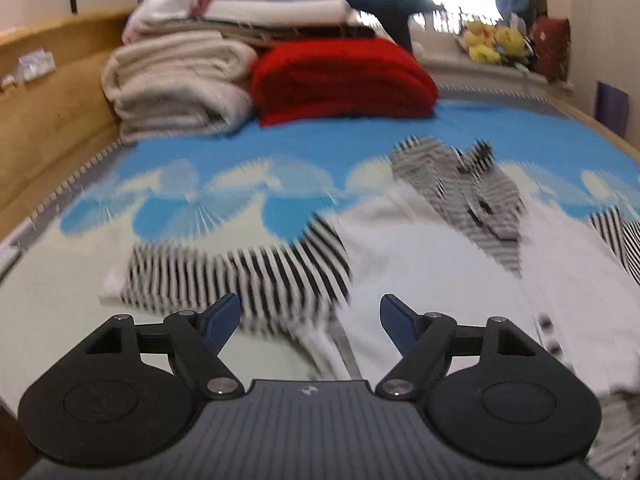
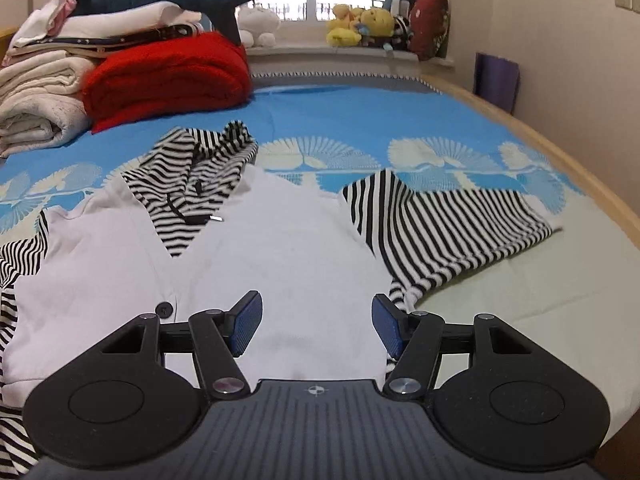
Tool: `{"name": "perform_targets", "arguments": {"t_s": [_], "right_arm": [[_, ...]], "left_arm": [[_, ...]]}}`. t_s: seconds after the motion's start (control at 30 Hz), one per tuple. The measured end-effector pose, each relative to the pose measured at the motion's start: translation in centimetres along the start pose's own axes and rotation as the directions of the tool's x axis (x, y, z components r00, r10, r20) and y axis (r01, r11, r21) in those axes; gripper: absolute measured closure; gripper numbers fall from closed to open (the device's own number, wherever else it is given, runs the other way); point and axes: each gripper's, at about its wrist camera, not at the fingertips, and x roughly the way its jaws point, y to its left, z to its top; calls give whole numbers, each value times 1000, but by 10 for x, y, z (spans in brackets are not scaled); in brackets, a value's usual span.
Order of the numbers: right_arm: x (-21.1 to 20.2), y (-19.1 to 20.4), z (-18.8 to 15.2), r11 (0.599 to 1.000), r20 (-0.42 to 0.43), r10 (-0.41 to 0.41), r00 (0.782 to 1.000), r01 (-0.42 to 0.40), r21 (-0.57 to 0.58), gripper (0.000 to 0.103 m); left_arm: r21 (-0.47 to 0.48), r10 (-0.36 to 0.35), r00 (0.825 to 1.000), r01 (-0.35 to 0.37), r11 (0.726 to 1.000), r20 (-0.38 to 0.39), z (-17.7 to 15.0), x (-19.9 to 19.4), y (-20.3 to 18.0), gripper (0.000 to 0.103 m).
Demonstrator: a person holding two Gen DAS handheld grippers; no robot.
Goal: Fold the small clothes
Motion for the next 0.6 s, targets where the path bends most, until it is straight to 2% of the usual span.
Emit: {"name": "perform_targets", "arguments": {"t_s": [0.1,0.17,0.23,0.3,0.37,0.4,0.43,0.53,0.6], "right_arm": [[4,-2,-2,1000,-36,4,999,-3,15,40],[1,-2,-4,1000,-34,-2,999,3,12,40],[-1,-3,-5,1000,-30,-8,1000,8,-4,40],[-2,-3,-5,999,-21,-28,999,28,-23,40],[-2,-4,-5,999,-14,-40,999,40,-26,40],[-1,-4,-4,999,-13,-43,999,43,-27,40],[0,-3,-4,999,-14,-45,999,45,-30,40],[5,0,-1,998,-16,-49,999,48,-44,40],[7,3,3,998,-20,-45,999,44,-42,40]], "left_arm": [[-4,66,995,-66,998,72,35,20,13,21],[-10,83,991,-83,997,108,51,37,23,21],[-24,95,986,-92,995,134,59,57,38,21],[-45,140,982,-135,990,124,54,83,53,21],[-70,177,982,-173,982,63,39,111,68,22],[-79,190,981,-191,978,-25,34,131,79,27],[-102,209,972,-220,970,-105,32,148,91,36],[-205,253,950,-288,935,-180,29,177,128,36],[-237,295,922,-354,905,-251,22,197,150,36]]}}
